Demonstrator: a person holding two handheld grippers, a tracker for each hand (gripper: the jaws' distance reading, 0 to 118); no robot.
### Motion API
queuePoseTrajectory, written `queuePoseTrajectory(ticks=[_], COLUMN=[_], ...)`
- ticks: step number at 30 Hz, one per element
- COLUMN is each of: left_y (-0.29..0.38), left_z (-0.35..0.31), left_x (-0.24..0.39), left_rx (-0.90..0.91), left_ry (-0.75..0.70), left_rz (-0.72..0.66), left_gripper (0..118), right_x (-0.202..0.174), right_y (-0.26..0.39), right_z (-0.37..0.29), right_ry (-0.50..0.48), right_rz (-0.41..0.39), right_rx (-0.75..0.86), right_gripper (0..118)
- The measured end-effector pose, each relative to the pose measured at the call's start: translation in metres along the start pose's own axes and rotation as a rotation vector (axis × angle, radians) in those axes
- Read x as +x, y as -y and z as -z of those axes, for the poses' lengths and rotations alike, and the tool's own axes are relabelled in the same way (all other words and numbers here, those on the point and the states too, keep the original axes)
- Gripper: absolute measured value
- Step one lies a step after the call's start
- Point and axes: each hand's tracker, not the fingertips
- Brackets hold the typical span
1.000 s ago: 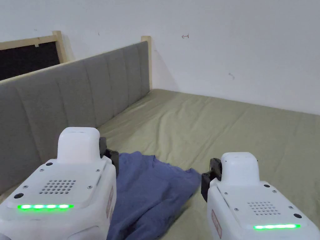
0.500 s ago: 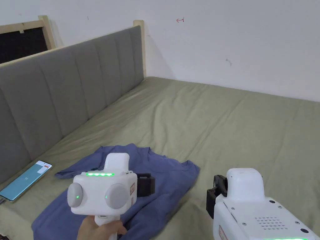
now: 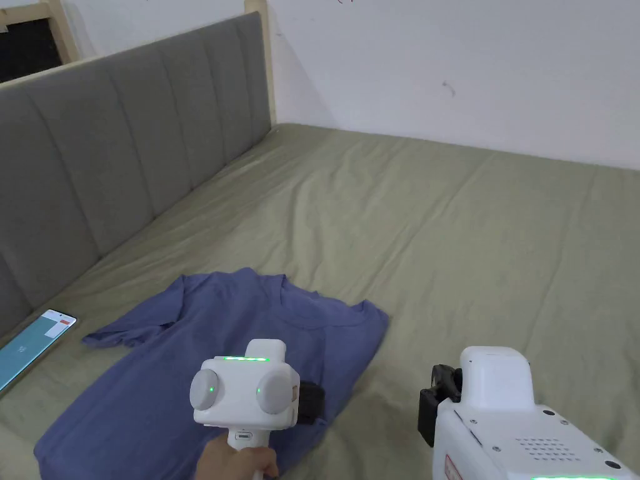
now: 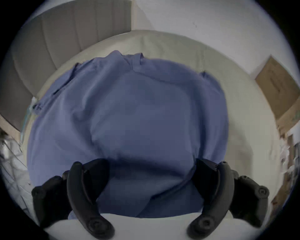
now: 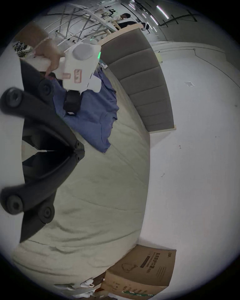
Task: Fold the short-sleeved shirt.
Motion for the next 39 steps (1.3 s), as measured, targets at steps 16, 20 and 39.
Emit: queuePoseTrajectory(ticks=[16,20,39], left_y=[-0.046,-0.082,-0.02], left_z=[-0.04,-0.083,-0.211], left_x=[-0.04,-0.017,0.371], left_rx=[-0.02,0.077,-0.003], left_ry=[0.134,0.207,0.967], left_rz=[-0.343,-0.278,0.252], left_gripper=[6,7,7], right_x=[0.028,0.047,0.237], right_y=[-0.008,-0.016,-0.005], right_z=[-0.02,-0.035,-0.219], right_ry=[0.043,0.084,0.598], right_rz=[0.072,0.112,0.312], right_rx=[0.021,0.056,0.23], right_gripper=[0,0,0])
